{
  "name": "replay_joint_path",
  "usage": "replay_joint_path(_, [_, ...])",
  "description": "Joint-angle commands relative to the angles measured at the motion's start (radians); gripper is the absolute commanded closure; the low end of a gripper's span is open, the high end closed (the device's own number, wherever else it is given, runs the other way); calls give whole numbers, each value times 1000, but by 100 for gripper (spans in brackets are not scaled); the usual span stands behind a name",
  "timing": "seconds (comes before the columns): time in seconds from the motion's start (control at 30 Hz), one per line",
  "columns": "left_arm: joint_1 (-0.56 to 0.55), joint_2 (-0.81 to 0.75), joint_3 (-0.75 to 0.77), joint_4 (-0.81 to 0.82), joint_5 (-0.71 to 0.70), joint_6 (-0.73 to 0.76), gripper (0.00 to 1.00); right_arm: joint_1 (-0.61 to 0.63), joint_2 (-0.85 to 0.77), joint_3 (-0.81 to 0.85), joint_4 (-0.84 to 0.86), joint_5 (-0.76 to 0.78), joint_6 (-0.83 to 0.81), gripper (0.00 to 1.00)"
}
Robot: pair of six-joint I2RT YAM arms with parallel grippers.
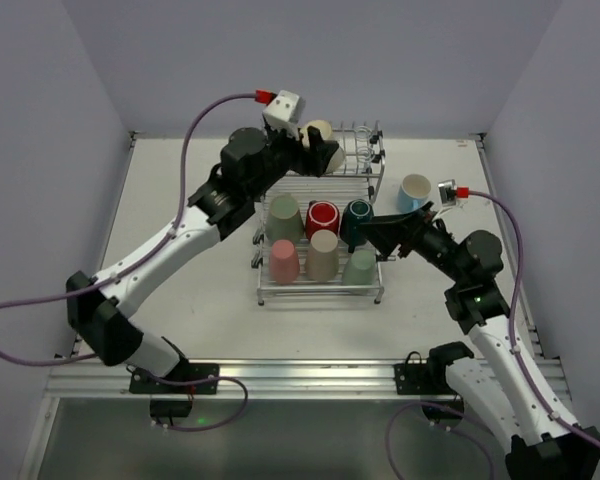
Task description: Unload the cups from the dish rack
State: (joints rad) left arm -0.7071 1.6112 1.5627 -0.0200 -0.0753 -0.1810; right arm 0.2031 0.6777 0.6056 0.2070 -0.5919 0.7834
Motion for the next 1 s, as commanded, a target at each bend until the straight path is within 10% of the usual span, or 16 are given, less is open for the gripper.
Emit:
replay_joint_path(0.0, [6,-229,-183,258,146,-205,62,96,37,11,190,24,62,17])
replay_joint_path(0.37, [5,-586,-618,587,261,-630,64,298,129,108,324,40,71,25])
replay_joint_path(0.77, [1,-577,-724,727,347,-759,66,354,244,206,388,47,112,28])
replay_joint_path(0.97, [-3,-563,-770,788,347,-772,66,386,312,247,431,55,132,47])
